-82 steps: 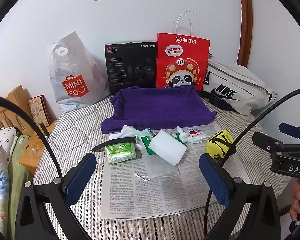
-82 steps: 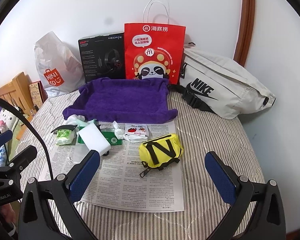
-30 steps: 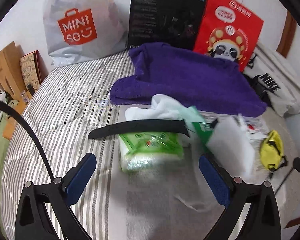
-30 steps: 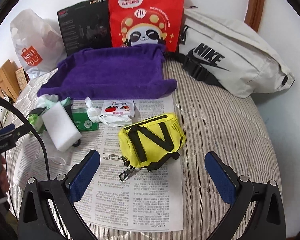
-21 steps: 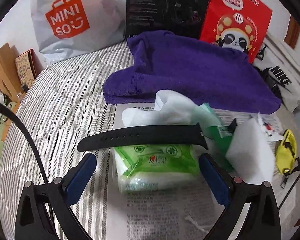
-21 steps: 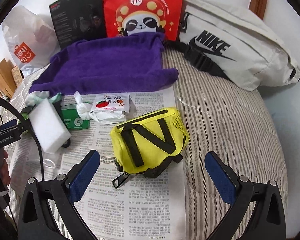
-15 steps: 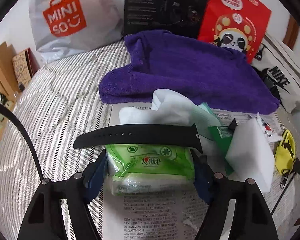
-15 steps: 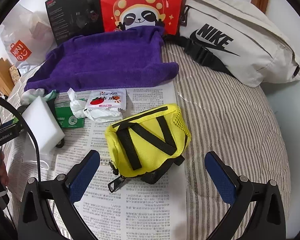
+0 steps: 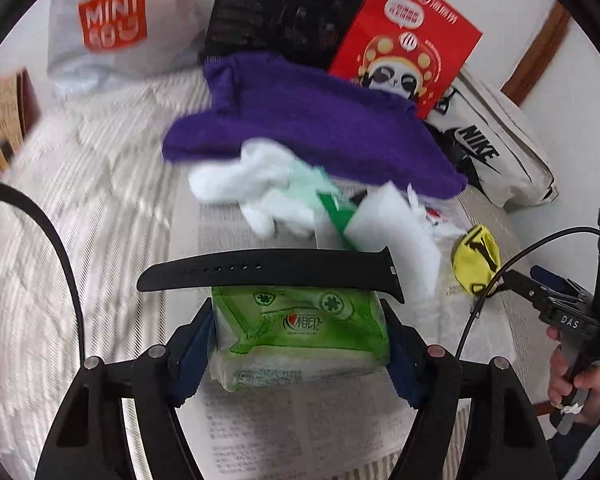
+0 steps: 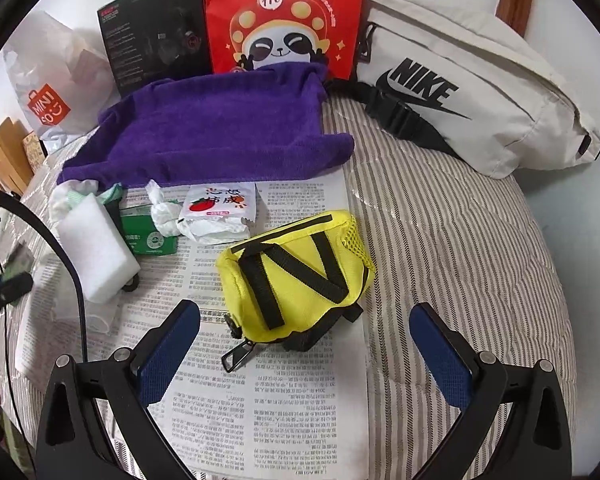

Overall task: Organize soft objects
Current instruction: 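Lift the green wipes pack with the left tool while the right tool grasps the yellow pouch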

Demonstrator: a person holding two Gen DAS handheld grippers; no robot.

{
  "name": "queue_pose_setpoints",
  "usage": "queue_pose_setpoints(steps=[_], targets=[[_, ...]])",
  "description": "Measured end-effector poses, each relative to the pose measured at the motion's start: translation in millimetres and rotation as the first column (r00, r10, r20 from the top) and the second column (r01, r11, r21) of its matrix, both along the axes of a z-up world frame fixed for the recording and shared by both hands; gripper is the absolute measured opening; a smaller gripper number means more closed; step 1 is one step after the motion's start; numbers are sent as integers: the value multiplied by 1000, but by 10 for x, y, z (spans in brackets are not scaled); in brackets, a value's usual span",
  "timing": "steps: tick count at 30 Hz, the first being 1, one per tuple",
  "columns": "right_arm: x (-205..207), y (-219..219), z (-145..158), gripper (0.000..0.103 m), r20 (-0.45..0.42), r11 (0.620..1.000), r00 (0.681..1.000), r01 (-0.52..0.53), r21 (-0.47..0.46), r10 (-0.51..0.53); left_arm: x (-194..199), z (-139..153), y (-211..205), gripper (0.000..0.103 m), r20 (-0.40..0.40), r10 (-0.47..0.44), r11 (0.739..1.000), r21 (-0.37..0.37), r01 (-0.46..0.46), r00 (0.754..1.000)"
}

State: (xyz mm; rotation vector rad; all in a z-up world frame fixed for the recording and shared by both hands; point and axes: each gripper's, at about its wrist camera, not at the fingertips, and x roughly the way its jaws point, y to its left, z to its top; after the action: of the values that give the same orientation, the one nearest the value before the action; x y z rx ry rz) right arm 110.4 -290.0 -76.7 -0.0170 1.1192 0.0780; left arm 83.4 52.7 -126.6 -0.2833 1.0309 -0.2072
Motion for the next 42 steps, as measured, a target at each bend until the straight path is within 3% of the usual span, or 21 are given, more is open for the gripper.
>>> queue_pose_setpoints(steps=[3,5,7,9,11,14,15,18,25,29,30,42], targets=[[-50,22,73,103,15,1000,1000,-8,1,8,26,-135,-41,73,-50,-4,999,-41,2,999],[-84,38,117,103,24,1000,1000,-17,2,17,31,-188,-116,73,-52,0,1000,11,1,999],[-114,56,158,103,32,1000,999,-24,-2,25,20,-199,-254,74,-34,-7,993,116,11,999],[-146,68,196,103,42,999,999,-34,-7,34,6,-187,-290,74,-25,-18,988,154,22,1000],[-159,65,215,103,46,999,998,-36,-9,36,-32,-173,-282,73,-20,-25,991,133,28,999],[-161,45,230,103,47,999,998,-31,-12,32,-126,-136,-275,74,-22,-86,996,24,87,996],[-162,35,232,103,48,1000,998,-29,-13,29,-150,-130,-279,74,-17,-83,996,31,84,996],[-152,20,221,103,46,1000,999,-21,-10,21,-161,-150,-328,74,2,-46,984,175,44,999],[-158,69,192,103,39,999,998,-39,-17,40,-78,-230,-294,81,0,-50,964,260,48,999],[-158,76,190,103,37,999,999,-34,-15,35,-102,-230,-261,81,23,-43,967,251,36,999],[-154,78,182,103,35,999,999,-33,-14,33,-125,-227,-239,74,31,-40,969,245,31,999],[-31,-157,-28,103,39,1000,999,-24,-4,24,-255,-59,-125,74,52,-49,976,213,37,997]])
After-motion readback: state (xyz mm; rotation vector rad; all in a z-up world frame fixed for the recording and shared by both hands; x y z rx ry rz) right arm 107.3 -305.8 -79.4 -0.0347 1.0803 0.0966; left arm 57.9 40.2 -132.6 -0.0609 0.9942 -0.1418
